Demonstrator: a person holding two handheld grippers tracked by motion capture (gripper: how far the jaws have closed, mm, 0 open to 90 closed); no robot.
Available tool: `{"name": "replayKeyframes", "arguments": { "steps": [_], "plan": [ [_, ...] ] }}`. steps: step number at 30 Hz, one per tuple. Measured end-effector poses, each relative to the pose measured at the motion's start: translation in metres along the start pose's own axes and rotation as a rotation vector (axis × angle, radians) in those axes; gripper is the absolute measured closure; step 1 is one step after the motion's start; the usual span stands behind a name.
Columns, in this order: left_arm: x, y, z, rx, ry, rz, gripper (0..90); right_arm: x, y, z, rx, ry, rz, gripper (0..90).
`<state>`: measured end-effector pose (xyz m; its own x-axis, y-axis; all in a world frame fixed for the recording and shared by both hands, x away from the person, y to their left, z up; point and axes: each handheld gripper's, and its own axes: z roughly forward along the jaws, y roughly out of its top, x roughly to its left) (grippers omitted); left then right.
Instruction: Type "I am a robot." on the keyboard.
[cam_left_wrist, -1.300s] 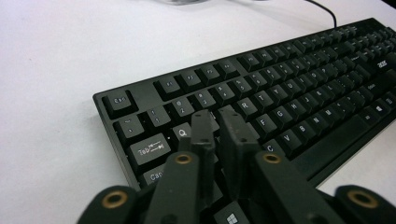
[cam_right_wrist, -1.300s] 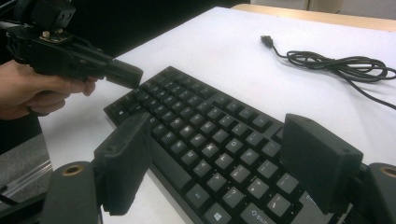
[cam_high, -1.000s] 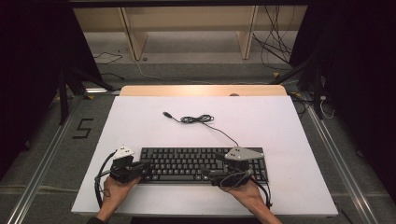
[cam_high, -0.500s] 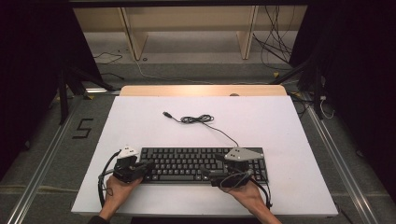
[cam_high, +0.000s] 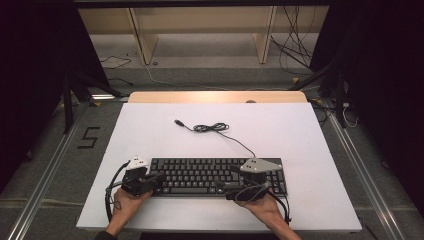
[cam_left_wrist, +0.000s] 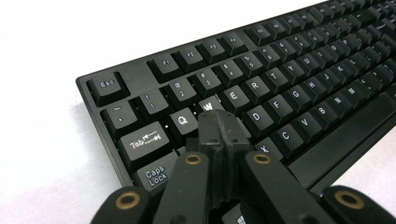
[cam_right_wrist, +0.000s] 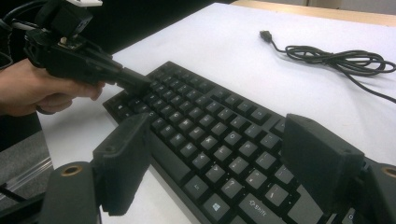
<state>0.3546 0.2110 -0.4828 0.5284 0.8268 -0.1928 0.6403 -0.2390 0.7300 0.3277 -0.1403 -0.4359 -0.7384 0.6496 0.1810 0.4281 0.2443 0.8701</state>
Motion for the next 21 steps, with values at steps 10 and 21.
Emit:
{"name": "replayKeyframes", "arguments": {
  "steps": [10,21],
  "plan": [
    [0.0,0.0,0.0,-0.001,-0.001,0.001,89.1,0.0,0.0,0.0,-0.002,-0.001,-0.001,25.5],
    [0.0,0.005,-0.013,-0.071,-0.012,-0.02,87.7,0.0,0.0,0.001,-0.003,-0.004,0.0,25.5]
  ]
}}
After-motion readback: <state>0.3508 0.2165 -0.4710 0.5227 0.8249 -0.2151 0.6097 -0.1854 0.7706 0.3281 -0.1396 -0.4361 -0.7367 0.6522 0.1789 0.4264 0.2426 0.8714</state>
